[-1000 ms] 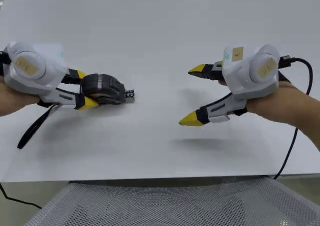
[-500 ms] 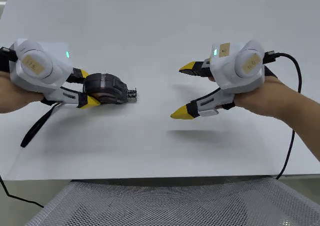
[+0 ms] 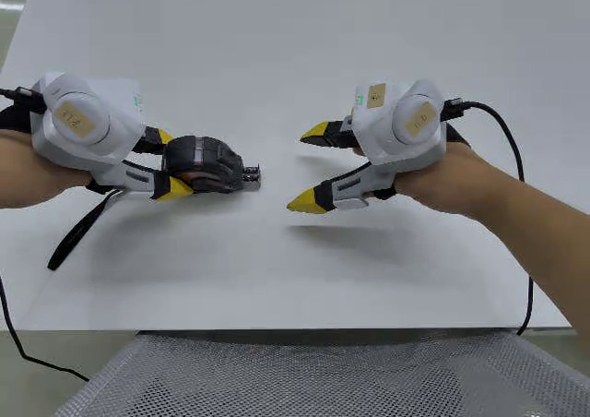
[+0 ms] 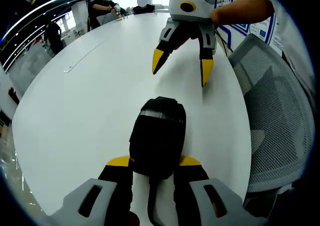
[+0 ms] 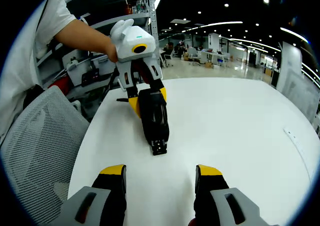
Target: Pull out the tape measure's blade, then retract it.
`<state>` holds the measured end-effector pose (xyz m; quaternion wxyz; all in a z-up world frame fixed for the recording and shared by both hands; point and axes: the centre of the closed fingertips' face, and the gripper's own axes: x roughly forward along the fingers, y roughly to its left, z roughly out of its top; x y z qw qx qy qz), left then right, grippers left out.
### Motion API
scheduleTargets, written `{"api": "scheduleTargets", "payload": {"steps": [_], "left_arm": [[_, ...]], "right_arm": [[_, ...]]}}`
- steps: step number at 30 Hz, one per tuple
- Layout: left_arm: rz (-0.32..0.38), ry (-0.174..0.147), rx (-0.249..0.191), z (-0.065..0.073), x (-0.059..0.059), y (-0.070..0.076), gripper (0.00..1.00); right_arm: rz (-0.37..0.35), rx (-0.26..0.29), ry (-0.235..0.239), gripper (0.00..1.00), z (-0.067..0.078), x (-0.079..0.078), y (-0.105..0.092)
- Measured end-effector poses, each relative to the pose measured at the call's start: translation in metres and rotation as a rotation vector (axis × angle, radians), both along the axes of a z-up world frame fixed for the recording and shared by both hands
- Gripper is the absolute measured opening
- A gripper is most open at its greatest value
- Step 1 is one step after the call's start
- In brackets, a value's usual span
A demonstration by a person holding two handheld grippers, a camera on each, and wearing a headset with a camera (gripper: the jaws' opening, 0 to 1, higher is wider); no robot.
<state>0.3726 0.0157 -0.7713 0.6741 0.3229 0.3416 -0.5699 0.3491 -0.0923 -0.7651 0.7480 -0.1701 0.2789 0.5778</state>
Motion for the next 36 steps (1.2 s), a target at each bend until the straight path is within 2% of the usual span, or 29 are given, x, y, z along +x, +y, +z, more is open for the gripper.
{"api": "scheduleTargets", "payload": {"steps": [8, 10, 15, 22, 30, 33, 36], "left_arm": [[-0.003, 0.003, 0.006, -0.001, 0.000, 0.001, 0.26], [-0.003, 0.004, 0.006, -0.001, 0.000, 0.001, 0.26], [-0.004, 0.004, 0.008, -0.001, 0.000, 0.001, 0.26], [-0.005, 0.005, 0.007, -0.002, 0.001, 0.001, 0.26], [-0.005, 0.012, -0.002, -0.001, 0.001, 0.001, 0.26], [-0.004, 0.012, -0.006, -0.001, 0.001, 0.000, 0.26], [-0.003, 0.014, -0.007, -0.001, 0.001, 0.000, 0.26]], "right_arm": [[0.010, 0.018, 0.004, 0.46, -0.005, 0.004, 0.016], [0.009, 0.037, 0.004, 0.42, -0.004, 0.005, 0.020], [0.006, 0.046, 0.010, 0.35, -0.010, 0.009, 0.028], [0.036, 0.037, 0.000, 0.25, -0.016, 0.008, 0.037], [0.060, 0.040, 0.006, 0.19, -0.022, 0.007, 0.044], [0.067, 0.021, -0.017, 0.16, -0.025, 0.010, 0.045], [0.061, 0.038, -0.010, 0.14, -0.024, 0.011, 0.048]]}}
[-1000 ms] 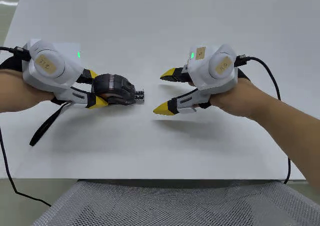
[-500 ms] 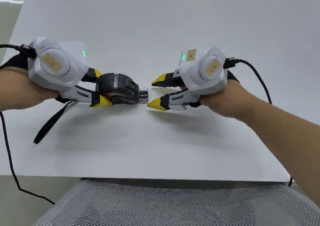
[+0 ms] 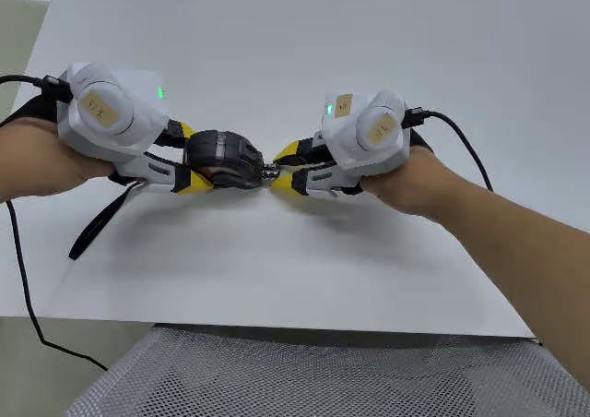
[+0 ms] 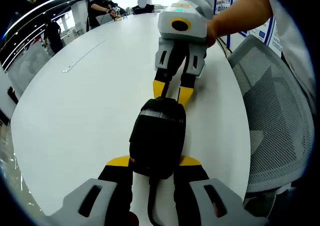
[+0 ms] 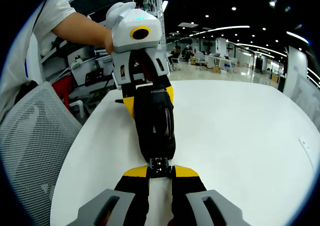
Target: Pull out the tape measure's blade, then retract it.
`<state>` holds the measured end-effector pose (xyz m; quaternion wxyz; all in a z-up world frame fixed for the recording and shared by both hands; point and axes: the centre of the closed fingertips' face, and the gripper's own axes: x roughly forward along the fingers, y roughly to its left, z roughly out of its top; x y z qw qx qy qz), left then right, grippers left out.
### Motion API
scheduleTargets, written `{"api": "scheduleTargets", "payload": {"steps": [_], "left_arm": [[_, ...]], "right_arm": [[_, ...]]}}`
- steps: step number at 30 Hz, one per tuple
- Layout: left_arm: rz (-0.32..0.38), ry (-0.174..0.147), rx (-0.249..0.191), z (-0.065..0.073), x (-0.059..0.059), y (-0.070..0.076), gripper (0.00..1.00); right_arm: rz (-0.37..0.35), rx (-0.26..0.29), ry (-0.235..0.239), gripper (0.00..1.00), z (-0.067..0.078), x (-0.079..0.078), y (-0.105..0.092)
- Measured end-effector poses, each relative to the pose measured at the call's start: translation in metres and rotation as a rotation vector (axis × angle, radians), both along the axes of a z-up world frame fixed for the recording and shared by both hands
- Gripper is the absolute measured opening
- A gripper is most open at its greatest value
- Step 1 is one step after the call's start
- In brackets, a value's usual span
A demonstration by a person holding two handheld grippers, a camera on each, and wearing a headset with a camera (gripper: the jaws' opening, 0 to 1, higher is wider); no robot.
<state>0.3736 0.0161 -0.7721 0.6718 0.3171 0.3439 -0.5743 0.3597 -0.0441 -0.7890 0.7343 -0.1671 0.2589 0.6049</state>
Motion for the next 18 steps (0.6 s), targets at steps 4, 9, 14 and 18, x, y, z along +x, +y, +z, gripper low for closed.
{"api": "scheduleTargets", "payload": {"steps": [4, 9, 14, 18], "left_arm": [[0.001, 0.000, -0.002, 0.0002, -0.0003, -0.0004, 0.26], [0.000, -0.006, -0.001, 0.0002, -0.0008, -0.0003, 0.26], [0.001, -0.010, -0.003, 0.0001, -0.0009, -0.0003, 0.26], [-0.003, -0.012, -0.003, 0.0002, -0.0009, -0.0003, 0.25]], "right_arm": [[0.012, -0.005, -0.021, 0.12, -0.0006, -0.0025, 0.0021], [0.014, -0.008, -0.030, 0.11, -0.0007, -0.0031, 0.0025], [-0.007, -0.002, -0.024, 0.10, -0.0006, -0.0028, 0.0014], [-0.007, -0.014, -0.044, 0.09, -0.0003, -0.0033, 0.0004]]}}
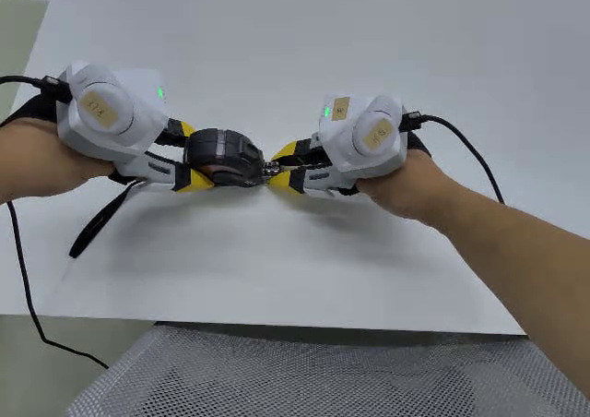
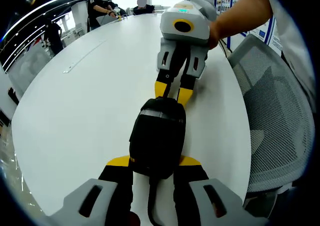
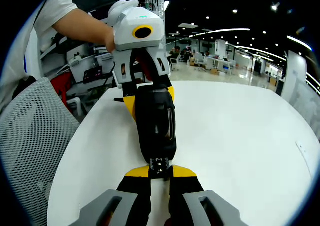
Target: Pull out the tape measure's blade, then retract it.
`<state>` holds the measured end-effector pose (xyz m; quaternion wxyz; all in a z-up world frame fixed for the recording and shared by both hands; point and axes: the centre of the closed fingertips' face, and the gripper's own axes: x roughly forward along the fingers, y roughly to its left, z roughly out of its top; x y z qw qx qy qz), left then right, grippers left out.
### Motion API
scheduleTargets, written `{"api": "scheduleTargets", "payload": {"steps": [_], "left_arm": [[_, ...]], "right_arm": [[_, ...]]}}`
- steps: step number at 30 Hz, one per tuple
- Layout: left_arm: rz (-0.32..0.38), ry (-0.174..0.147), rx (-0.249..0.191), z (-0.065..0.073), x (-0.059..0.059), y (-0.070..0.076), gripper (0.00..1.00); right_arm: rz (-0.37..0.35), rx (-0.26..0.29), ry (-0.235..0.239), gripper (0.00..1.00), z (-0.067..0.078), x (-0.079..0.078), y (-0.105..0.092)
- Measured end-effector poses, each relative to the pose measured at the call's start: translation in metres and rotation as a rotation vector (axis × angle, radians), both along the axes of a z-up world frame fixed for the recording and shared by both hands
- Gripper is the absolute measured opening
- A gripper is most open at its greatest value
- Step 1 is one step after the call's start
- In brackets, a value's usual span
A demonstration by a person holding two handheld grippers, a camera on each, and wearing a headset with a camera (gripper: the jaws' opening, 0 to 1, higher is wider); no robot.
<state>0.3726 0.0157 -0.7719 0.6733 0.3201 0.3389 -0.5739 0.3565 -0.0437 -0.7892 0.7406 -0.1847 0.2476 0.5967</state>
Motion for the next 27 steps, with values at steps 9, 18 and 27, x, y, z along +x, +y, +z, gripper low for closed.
{"api": "scheduleTargets", "payload": {"steps": [9, 18, 27], "left_arm": [[-0.012, -0.007, 0.003, 0.000, 0.000, 0.000, 0.25], [-0.003, 0.000, -0.006, 0.001, 0.001, 0.001, 0.25], [-0.003, -0.001, -0.006, 0.001, 0.000, 0.001, 0.25]], "right_arm": [[0.000, 0.005, 0.000, 0.09, 0.001, -0.001, -0.007], [0.006, -0.002, -0.011, 0.09, 0.004, 0.000, -0.014], [-0.008, -0.025, -0.009, 0.09, 0.004, -0.002, -0.035]]}}
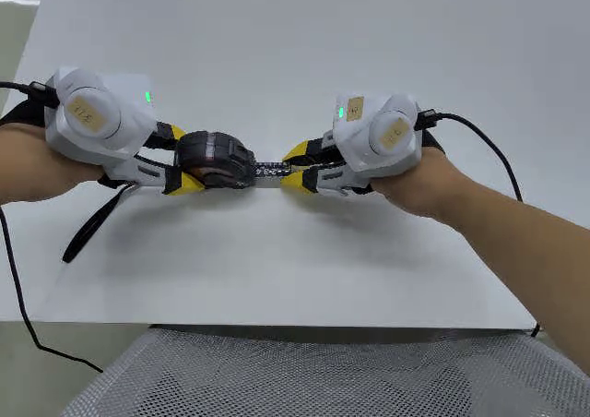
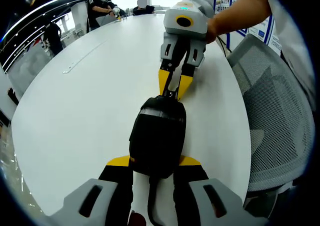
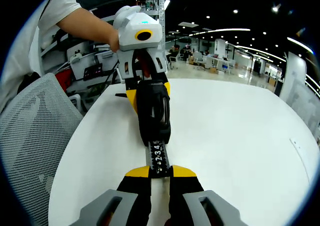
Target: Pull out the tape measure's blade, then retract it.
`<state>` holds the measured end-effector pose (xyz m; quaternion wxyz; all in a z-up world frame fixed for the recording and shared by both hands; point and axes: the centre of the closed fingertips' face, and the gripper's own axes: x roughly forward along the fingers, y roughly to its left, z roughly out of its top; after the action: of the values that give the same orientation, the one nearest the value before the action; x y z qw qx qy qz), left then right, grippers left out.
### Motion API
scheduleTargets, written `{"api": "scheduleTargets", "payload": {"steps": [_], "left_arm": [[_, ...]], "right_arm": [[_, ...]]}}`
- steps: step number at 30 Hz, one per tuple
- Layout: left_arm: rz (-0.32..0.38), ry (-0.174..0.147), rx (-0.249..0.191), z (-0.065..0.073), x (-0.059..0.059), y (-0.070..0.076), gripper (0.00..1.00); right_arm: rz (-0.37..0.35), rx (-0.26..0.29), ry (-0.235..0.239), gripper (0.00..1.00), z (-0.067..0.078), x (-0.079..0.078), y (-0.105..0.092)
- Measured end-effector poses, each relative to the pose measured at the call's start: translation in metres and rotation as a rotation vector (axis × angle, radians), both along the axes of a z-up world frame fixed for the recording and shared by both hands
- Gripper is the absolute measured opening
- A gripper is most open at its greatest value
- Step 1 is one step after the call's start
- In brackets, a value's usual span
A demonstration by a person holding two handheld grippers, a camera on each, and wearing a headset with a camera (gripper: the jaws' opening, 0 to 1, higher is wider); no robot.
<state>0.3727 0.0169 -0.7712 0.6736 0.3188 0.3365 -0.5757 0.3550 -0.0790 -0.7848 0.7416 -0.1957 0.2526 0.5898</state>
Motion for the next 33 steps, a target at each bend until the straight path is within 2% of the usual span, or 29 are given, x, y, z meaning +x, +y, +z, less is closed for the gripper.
{"api": "scheduleTargets", "payload": {"steps": [20, 33], "left_arm": [[-0.004, 0.001, 0.006, -0.001, 0.000, 0.000, 0.25], [0.000, 0.005, 0.005, -0.001, 0.000, 0.000, 0.25]], "right_arm": [[-0.043, -0.021, 0.005, 0.09, 0.002, -0.005, -0.036], [-0.064, -0.052, -0.011, 0.09, 0.004, -0.007, -0.058]]}}
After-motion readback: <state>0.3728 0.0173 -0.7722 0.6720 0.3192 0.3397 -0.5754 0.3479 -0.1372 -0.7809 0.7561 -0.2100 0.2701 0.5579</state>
